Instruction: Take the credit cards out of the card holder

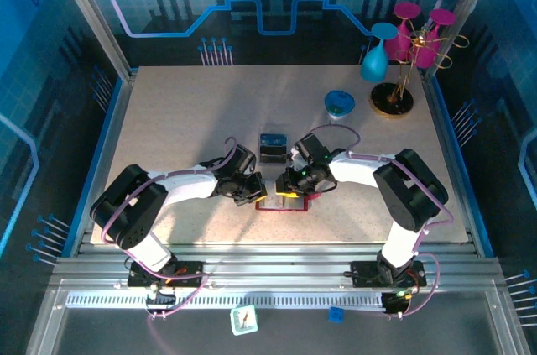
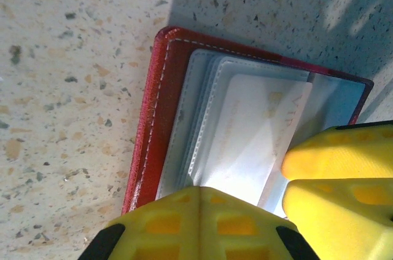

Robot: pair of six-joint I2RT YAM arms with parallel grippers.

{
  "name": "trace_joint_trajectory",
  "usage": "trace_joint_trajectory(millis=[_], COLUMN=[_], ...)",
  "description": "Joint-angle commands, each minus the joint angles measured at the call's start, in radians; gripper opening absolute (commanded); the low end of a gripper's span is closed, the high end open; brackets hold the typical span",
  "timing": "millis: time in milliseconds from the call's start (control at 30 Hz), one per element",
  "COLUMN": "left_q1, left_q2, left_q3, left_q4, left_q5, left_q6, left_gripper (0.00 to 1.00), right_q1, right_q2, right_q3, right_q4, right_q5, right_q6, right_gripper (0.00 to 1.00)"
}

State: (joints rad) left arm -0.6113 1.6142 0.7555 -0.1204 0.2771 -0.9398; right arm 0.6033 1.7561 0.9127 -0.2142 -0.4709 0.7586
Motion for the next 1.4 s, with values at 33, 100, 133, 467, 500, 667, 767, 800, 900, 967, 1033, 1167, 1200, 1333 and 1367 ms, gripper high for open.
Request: trace_joint_trajectory(millis=[33,100,133,467,500,667,767,800,900,967,1033,1167,1200,1333,1367], left_q1=[0.006,0.006,0.006,0.007,0.007,0.007,0.007,0.006,0.007,0.007,0.007,0.007,0.007,0.006,0.007], left_q2=[-0.029,-0.029,-0.026,0.016,0.021,0.054,0.068,0.070,0.076,0.079,0.081,0.084,0.084,0.081,0.080], left_q3=[0.036,0.052,0.062,0.139,0.141,0.143,0.141,0.140,0.139,0.138,0.133,0.125,0.123,0.116,0.116], left_q4=[-0.057,-0.070,-0.080,-0.221,-0.222,-0.206,-0.198,-0.197,-0.204,-0.209,-0.209,-0.203,-0.203,-0.202,-0.202], left_q5=[-0.015,-0.016,-0.016,-0.079,-0.077,-0.063,-0.056,-0.055,-0.059,-0.064,-0.063,-0.060,-0.059,-0.060,-0.060], left_q6=[0.024,0.033,0.040,0.131,0.132,0.127,0.125,0.123,0.125,0.124,0.124,0.118,0.117,0.114,0.114], left_gripper=[0.05,0.06,0.06,0.02,0.02,0.01,0.01,0.01,0.01,0.01,0.01,0.01,0.01,0.00,0.00], right_q1=[0.014,0.012,0.010,-0.005,-0.007,-0.011,-0.014,-0.016,-0.020,-0.023,-0.023,-0.025,-0.025,-0.027,-0.025], right_q2=[-0.043,-0.049,-0.049,-0.041,-0.040,-0.035,-0.034,-0.034,-0.026,-0.024,-0.021,-0.013,-0.012,-0.005,-0.001], right_q3=[0.011,0.009,0.008,-0.015,-0.015,-0.021,-0.024,-0.027,-0.028,-0.028,-0.057,-0.063,-0.063,-0.069,-0.070], right_q4=[-0.035,-0.031,-0.029,0.023,0.023,0.036,0.038,0.039,0.044,0.050,0.059,0.067,0.066,0.068,0.072], right_q5=[0.022,0.022,0.018,-0.022,-0.024,-0.028,-0.027,-0.028,-0.030,-0.032,-0.035,-0.038,-0.036,-0.035,-0.038], right_q6=[-0.013,-0.013,-0.012,0.005,0.005,0.010,0.007,0.005,0.004,0.004,0.007,0.010,0.010,0.006,0.008], right_gripper=[0.32,0.32,0.31,0.30,0.30,0.29,0.29,0.28,0.28,0.27,0.27,0.26,0.26,0.26,0.25])
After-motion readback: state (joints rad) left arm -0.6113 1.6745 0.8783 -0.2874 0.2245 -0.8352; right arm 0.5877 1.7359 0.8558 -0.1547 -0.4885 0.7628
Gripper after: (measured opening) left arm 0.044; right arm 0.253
